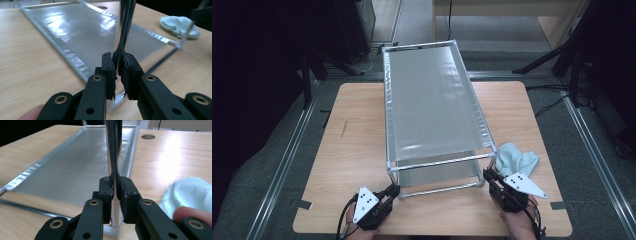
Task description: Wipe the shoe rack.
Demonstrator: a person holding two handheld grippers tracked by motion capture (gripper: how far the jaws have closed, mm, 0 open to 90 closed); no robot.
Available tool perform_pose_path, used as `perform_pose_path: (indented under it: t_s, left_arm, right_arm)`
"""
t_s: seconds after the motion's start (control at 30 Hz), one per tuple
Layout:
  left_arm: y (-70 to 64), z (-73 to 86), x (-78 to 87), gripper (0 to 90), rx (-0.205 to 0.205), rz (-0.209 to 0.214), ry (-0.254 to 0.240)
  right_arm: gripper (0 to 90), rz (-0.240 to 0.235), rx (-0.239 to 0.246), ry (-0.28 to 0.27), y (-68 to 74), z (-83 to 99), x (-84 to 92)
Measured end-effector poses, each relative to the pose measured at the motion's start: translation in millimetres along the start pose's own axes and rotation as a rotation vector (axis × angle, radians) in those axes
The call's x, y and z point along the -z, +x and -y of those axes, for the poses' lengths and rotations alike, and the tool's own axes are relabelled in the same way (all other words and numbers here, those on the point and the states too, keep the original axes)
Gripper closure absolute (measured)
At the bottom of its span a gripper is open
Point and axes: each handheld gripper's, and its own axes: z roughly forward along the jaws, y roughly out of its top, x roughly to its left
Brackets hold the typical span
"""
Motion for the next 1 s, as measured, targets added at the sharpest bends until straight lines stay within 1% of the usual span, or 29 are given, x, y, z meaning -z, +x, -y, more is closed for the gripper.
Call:
perform_pose_path:
  t_s: [0.1,0.17,0.2,0.23,0.27,0.3,0.33,0.37,0.43,0.5,0.53,0.6,0.63,0.67,0.7,0.73,0.77,0.8,0.83,0.87,0.9,0.93,0.97,1.0]
  left_arm:
    - [-3.7,3.7,7.7,81.5,-0.036,0.032,0.0]
    - [-3.8,5.3,10.9,81.2,-0.04,0.052,-0.002]
    - [-3.0,6.0,11.8,79.8,-0.036,0.056,-0.009]
    - [-1.4,6.3,12.5,73.3,-0.023,0.058,-0.016]
    - [0.6,6.8,13.0,70.8,-0.01,0.05,-0.025]
    - [2.7,7.1,13.0,68.9,-0.004,0.049,-0.032]
    - [4.0,7.8,12.9,68.2,-0.004,0.048,-0.032]
    - [4.6,8.5,12.6,68.3,-0.007,0.048,-0.029]
    - [4.7,9.6,12.2,68.4,-0.01,0.051,-0.026]
    - [4.7,9.7,12.4,69.4,-0.009,0.054,-0.025]
    - [4.5,10.3,12.2,70.3,-0.014,0.057,-0.024]
    - [4.1,10.5,11.8,73.5,-0.012,0.062,-0.025]
    - [3.5,10.7,11.2,73.5,-0.019,0.062,-0.024]
    - [2.7,10.6,10.7,77.6,-0.023,0.059,-0.025]
    - [2.5,10.5,10.8,79.1,-0.023,0.059,-0.026]
    - [2.2,10.5,11.1,79.9,-0.028,0.058,-0.026]
    - [2.2,10.5,11.1,80.3,-0.028,0.058,-0.026]
    - [1.9,10.7,11.7,80.4,-0.036,0.054,-0.025]
    - [2.3,10.8,12.1,80.4,-0.038,0.053,-0.025]
    - [2.4,10.7,12.6,80.4,-0.038,0.054,-0.026]
    - [2.4,10.7,12.6,80.5,-0.038,0.054,-0.026]
    - [2.4,10.4,12.7,80.5,-0.042,0.052,-0.027]
    - [2.4,10.2,12.7,80.5,-0.041,0.053,-0.028]
    - [2.0,9.7,11.9,80.8,-0.043,0.053,-0.027]
  right_arm:
    - [81.3,0.008,-0.001,-0.002,-0.7,-2.4,-5.9]
    - [81.2,0.009,0.0,-0.002,-0.7,-3.6,-8.8]
    - [81.1,0.005,0.0,-0.003,-0.8,-3.9,-9.9]
    - [80.7,-0.003,-0.001,-0.002,-0.8,-4.2,-10.7]
    - [80.1,-0.005,-0.006,0.003,-0.9,-4.7,-11.0]
    - [77.6,-0.005,-0.016,0.007,-1.1,-5.2,-11.0]
    - [74.0,0.001,-0.016,0.008,-1.8,-5.2,-10.8]
    - [72.8,0.0,-0.014,0.011,-2.4,-5.2,-10.4]
    - [73.5,-0.009,0.003,0.016,-3.7,-4.9,-9.4]
    - [75.2,-0.017,0.01,0.018,-4.1,-4.7,-9.0]
    - [78.5,-0.026,0.02,0.02,-4.0,-4.5,-8.8]
    - [80.2,-0.024,0.023,0.018,-3.5,-4.7,-9.1]
    - [80.5,-0.017,0.029,0.016,-2.4,-5.0,-9.7]
    - [80.3,-0.017,0.033,0.021,-0.9,-5.3,-10.0]
    - [78.3,-0.029,0.038,0.02,-2.1,-5.5,-9.6]
    - [72.1,-0.045,0.036,0.023,-4.2,-6.2,-8.3]
    - [72.1,-0.045,0.036,0.023,-4.2,-6.2,-8.3]
    - [58.1,-0.073,0.024,0.034,-14.7,-10.1,-3.2]
    - [58.1,-0.073,0.024,0.034,-14.7,-10.1,-3.2]
    - [50.0,-0.087,0.0,0.054,-27.9,-11.6,2.8]
    - [49.9,-0.082,-0.007,0.05,-33.2,-11.1,5.8]
    - [49.9,-0.082,-0.023,0.042,-41.9,-9.8,10.3]
    - [49.9,-0.082,-0.023,0.042,-41.9,-9.8,10.3]
    - [50.0,-0.096,-0.054,0.02,-55.1,-8.7,17.8]
